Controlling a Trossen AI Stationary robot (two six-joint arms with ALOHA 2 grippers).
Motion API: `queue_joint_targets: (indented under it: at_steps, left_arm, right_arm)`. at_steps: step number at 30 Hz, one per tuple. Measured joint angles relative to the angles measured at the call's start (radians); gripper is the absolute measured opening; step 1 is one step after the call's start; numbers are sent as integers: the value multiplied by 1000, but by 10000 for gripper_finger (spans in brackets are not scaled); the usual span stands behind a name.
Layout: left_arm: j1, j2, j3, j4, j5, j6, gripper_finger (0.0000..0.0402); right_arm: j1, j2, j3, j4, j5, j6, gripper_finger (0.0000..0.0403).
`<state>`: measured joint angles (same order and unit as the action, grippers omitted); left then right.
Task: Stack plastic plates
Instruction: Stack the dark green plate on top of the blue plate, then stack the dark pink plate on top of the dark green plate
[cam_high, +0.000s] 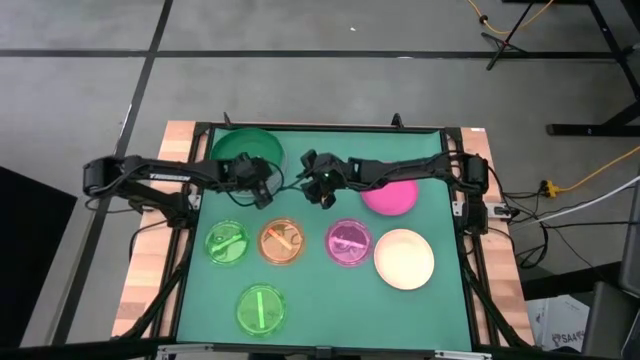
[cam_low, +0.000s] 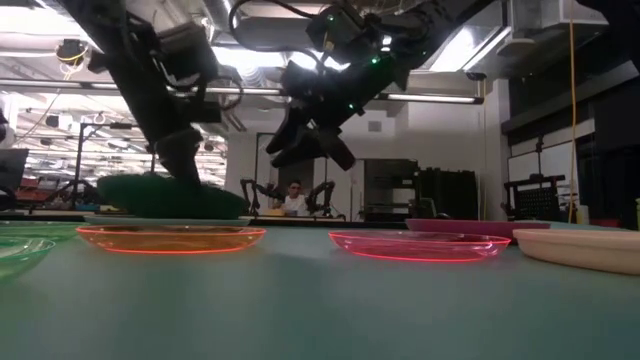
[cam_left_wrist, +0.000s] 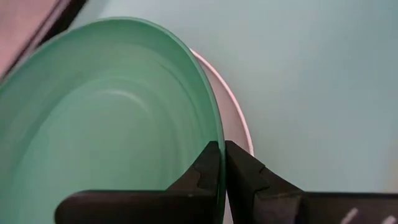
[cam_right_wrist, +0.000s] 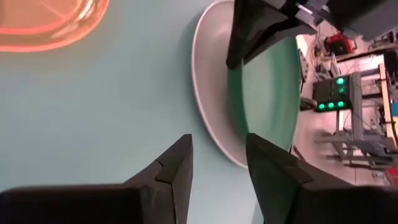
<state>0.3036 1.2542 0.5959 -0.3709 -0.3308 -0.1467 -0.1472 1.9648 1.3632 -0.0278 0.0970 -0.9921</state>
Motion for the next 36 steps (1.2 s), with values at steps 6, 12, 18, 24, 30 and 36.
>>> queue_joint_targets:
  at_steps: [6, 12, 18, 24, 30, 36]
  left_arm:
    - [0, 77, 0, 9, -3, 3, 8]
    - [0, 95, 0, 12, -6, 2, 9]
    - [0, 95, 0, 11, -3, -1, 10]
    - [0, 95, 0, 9, 13, -5, 26]
    - [0, 95, 0, 9, 22, -6, 86]
    - [0, 91, 0, 5, 43, -5, 126]
  right_arm:
    - [4, -35, -2, -118, 63, 74, 143]
    - [4, -116, -2, -276, 69, 179, 143]
    - [4, -196, -2, -418, 68, 256, 143]
    - [4, -263, -2, -558, 68, 330, 143]
    - [4, -319, -2, -709, 68, 426, 143]
    - [4, -366, -2, -861, 68, 547, 143]
